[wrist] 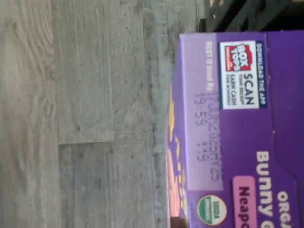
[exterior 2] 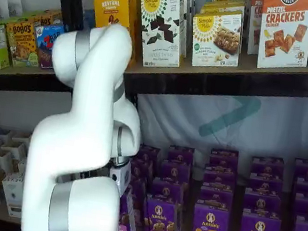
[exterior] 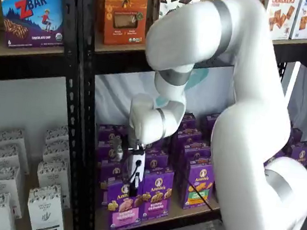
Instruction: Pick up the purple box with a pink patch in the middle, on the bottom shelf, the first box from the left
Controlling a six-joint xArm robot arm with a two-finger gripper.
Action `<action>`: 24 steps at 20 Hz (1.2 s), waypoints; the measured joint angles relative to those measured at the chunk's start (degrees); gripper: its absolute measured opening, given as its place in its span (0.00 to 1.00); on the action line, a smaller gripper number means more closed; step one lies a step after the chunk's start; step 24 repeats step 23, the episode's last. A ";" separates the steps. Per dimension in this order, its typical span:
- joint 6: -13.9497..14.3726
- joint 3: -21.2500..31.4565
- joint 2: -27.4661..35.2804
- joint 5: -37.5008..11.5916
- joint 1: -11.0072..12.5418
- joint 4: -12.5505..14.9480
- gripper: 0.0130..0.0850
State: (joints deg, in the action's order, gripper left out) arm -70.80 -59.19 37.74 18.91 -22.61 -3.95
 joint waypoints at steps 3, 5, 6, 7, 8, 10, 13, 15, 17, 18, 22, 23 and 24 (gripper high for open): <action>0.52 4.20 -3.83 -0.94 0.11 0.68 0.28; 0.04 6.29 -6.08 -0.70 0.15 0.21 0.28; -0.29 7.18 -7.15 -0.48 0.19 -0.09 0.28; -0.57 8.07 -8.15 -0.30 0.25 -0.36 0.28; -0.94 9.20 -9.56 -0.01 0.35 -0.67 0.28; -1.13 10.84 -11.67 0.42 0.54 -0.70 0.28; -0.63 12.97 -14.65 1.25 0.85 0.14 0.28; -0.18 14.26 -16.55 1.78 1.04 0.81 0.28; -0.08 15.47 -18.43 2.46 1.21 1.07 0.28; -0.09 15.96 -19.17 2.70 1.28 1.13 0.28; 0.18 17.76 -21.76 3.45 1.64 1.79 0.28; 0.19 18.14 -22.25 3.51 1.72 1.87 0.28; 0.19 18.14 -22.25 3.51 1.72 1.87 0.28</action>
